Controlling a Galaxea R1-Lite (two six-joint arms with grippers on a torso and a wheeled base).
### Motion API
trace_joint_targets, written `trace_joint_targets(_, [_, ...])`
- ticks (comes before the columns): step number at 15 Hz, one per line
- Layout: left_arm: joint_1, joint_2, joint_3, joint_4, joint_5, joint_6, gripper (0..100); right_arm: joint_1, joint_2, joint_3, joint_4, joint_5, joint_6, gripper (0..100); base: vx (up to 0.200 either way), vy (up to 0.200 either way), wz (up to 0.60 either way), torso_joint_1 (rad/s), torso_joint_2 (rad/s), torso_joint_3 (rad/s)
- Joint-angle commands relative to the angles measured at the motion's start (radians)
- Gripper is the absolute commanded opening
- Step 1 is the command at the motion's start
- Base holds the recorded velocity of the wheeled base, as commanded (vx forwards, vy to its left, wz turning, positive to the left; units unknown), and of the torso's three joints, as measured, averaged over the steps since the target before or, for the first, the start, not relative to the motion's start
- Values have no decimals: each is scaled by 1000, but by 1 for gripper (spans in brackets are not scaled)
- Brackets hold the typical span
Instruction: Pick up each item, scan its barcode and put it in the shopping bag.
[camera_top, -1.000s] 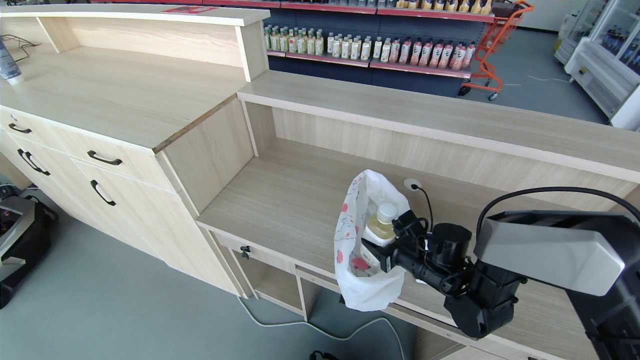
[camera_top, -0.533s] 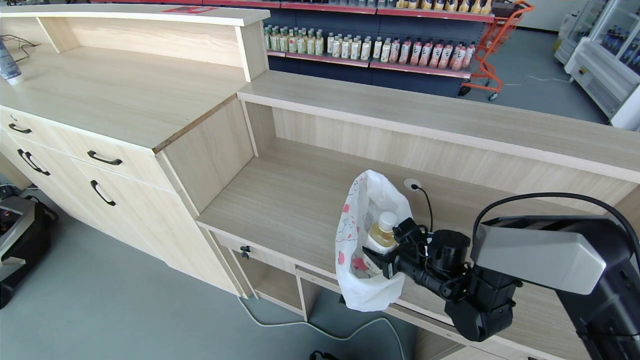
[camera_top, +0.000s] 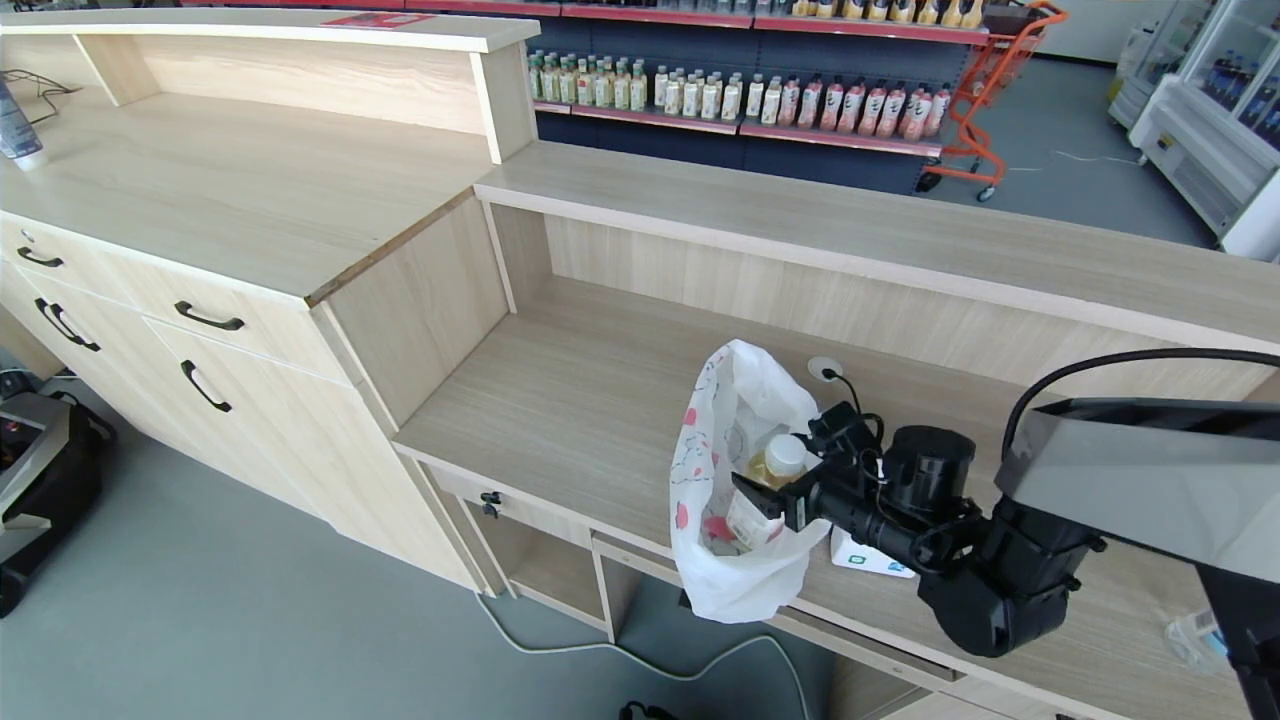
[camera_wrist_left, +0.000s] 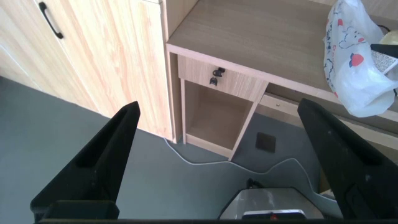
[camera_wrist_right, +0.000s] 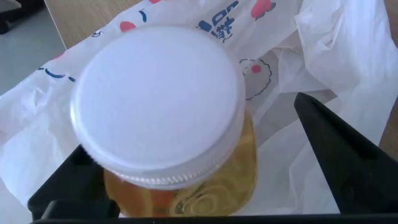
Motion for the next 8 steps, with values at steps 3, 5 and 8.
trace_joint_targets(3, [0,0,0,0,0,0,100,-68,-318,120,160,17,-14,100,0,0,0,0,0,0])
trace_joint_targets(5, [0,0,0,0,0,0,100,-121,-464,205,258,15,-79,100,0,0,0,0,0,0])
trace_joint_targets(8, [0,0,0,0,0,0,100,-258,-654,283,395,14,-166,100,0,0,0,0,0,0])
